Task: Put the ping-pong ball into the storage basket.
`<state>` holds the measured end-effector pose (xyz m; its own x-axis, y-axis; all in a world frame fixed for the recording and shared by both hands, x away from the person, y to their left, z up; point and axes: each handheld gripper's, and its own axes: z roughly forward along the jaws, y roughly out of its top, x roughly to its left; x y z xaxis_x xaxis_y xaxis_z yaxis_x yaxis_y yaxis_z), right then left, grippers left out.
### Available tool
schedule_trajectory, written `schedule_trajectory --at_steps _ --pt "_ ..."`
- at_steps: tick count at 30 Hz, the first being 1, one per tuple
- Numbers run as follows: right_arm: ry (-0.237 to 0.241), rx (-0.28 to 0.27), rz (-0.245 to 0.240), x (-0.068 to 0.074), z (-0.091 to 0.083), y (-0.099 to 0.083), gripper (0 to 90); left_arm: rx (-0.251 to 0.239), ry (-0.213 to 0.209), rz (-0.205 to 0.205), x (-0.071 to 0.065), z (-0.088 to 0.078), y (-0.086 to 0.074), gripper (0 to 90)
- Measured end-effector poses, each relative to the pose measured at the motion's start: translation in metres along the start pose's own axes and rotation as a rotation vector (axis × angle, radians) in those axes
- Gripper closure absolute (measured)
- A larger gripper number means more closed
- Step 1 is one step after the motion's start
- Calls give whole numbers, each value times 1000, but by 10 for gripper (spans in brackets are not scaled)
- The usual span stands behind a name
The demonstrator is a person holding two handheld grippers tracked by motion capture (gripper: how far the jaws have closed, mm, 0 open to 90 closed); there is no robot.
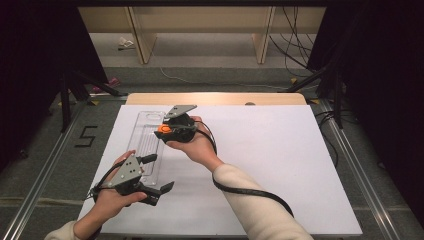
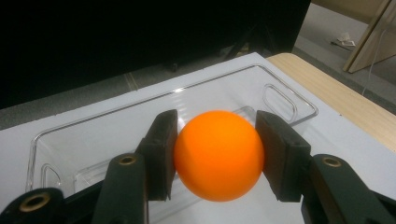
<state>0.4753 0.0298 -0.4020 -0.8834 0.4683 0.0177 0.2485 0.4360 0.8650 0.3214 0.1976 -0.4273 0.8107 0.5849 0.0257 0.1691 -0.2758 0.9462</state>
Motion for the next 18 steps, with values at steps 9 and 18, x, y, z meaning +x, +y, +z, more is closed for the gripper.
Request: schedule_trajectory --at_steps 9,18 --pt "5 4 -2 -1 4 3 516 0 0 2 0 0 0 1" --pt "10 8 -3 0 10 4 516 0 0 4 0 0 0 2"
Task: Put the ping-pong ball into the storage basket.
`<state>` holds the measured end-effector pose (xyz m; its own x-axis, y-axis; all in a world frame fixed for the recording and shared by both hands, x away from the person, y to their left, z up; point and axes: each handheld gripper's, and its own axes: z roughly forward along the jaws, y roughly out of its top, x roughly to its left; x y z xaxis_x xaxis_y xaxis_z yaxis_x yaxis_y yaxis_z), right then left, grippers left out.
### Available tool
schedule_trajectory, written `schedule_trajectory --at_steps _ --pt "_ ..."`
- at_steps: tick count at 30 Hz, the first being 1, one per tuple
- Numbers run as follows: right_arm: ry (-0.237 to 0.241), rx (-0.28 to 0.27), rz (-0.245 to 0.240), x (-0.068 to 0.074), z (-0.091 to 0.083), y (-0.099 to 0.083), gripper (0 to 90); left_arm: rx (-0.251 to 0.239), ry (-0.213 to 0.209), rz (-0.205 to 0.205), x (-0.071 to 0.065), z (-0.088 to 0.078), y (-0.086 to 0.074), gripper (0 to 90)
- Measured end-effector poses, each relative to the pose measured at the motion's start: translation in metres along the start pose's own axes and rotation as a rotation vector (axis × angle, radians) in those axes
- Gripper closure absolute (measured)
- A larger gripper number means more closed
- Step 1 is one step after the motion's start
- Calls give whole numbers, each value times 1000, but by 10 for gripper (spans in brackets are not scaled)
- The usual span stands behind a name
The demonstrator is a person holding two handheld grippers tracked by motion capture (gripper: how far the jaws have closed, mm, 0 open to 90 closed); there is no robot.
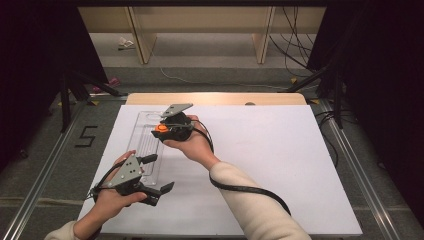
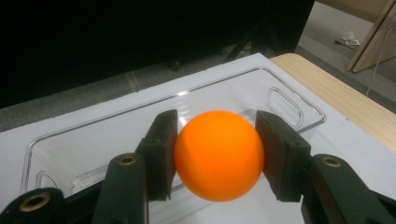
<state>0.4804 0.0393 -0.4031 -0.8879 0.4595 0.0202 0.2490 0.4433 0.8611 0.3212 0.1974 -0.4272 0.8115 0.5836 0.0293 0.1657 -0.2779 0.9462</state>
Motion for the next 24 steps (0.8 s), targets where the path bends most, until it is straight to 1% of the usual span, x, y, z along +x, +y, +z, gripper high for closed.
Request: schedule_trajectory --at_steps 24 --pt "18 21 -9 1 16 7 515 1 -4 2 0 0 0 2"
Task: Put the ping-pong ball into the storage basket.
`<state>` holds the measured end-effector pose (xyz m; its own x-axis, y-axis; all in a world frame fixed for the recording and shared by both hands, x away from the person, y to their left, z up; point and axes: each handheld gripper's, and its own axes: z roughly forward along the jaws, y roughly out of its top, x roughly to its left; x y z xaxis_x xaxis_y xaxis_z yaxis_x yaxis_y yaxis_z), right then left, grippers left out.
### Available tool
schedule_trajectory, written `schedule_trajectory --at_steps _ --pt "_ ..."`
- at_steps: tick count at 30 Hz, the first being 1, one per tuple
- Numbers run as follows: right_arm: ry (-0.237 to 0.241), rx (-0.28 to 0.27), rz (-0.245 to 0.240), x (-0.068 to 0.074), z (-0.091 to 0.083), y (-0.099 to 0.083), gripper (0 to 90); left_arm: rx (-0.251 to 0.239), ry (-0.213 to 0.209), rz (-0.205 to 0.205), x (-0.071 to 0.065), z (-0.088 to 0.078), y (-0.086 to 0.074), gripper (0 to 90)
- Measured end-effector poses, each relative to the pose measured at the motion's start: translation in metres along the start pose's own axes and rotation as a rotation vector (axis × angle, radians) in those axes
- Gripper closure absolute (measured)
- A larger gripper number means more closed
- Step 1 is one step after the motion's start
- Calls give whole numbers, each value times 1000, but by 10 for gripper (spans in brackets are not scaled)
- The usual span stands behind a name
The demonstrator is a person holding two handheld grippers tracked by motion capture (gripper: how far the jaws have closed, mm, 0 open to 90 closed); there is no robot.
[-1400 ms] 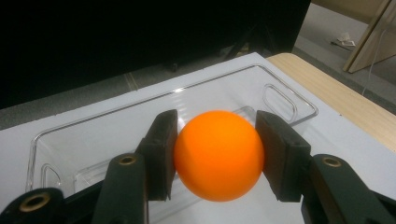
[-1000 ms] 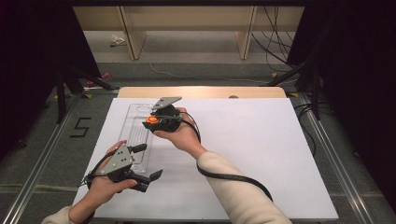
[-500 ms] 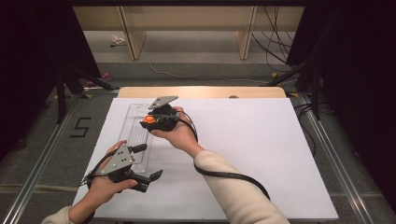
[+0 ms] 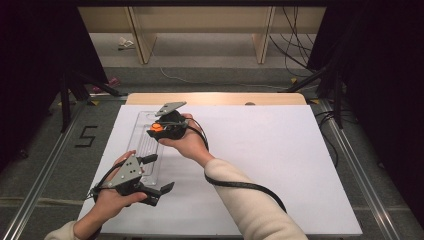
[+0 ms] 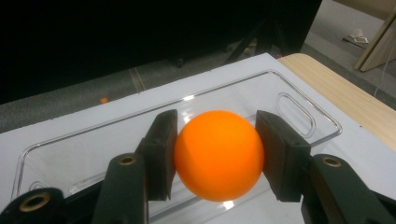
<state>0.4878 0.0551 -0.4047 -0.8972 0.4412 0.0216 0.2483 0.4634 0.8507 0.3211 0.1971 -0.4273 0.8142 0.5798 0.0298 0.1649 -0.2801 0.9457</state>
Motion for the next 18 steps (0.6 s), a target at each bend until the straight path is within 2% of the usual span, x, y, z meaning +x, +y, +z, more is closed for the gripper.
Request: schedule_trajectory --at_steps 18 --pt "17 17 -5 2 13 6 515 0 -3 -1 0 0 0 2"
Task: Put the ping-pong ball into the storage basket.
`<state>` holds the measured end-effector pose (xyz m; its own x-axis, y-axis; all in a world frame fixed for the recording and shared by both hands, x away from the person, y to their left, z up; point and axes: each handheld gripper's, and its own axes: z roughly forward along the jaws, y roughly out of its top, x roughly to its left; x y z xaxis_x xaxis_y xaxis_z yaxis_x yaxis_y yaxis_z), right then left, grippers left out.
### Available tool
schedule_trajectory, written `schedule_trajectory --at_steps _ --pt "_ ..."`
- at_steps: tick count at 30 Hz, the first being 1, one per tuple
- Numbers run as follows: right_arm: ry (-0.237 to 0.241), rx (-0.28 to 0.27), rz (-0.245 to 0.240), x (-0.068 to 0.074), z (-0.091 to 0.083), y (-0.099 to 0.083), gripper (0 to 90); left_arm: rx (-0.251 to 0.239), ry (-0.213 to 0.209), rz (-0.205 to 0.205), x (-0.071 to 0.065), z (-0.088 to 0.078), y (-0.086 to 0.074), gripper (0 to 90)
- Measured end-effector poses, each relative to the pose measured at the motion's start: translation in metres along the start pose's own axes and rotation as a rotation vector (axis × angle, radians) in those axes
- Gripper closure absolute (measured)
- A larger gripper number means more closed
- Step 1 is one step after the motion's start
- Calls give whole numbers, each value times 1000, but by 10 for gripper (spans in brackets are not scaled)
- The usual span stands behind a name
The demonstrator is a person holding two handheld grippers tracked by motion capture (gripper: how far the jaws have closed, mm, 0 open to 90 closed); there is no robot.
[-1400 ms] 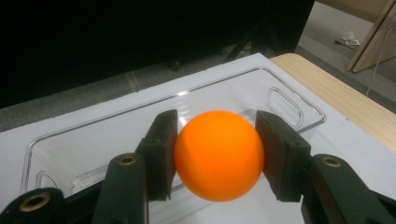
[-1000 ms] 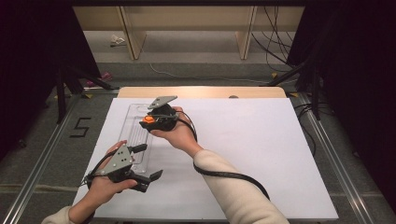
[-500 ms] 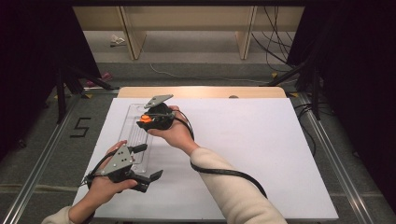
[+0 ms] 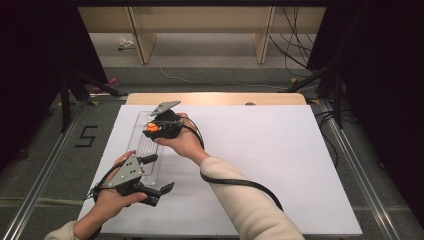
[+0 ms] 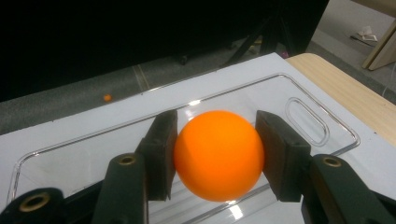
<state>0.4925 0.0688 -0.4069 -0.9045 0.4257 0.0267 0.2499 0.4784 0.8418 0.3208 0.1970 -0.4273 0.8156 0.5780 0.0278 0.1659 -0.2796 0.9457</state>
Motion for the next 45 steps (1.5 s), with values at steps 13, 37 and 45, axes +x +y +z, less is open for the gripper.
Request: schedule_trajectory --at_steps 13,37,45 --pt "16 14 -1 0 8 2 515 4 -2 2 0 0 0 2" --pt "32 41 -5 0 23 -1 514 1 -5 5 0 0 0 2" --pt "34 52 -7 1 28 -2 514 -1 -5 5 -1 0 0 1"
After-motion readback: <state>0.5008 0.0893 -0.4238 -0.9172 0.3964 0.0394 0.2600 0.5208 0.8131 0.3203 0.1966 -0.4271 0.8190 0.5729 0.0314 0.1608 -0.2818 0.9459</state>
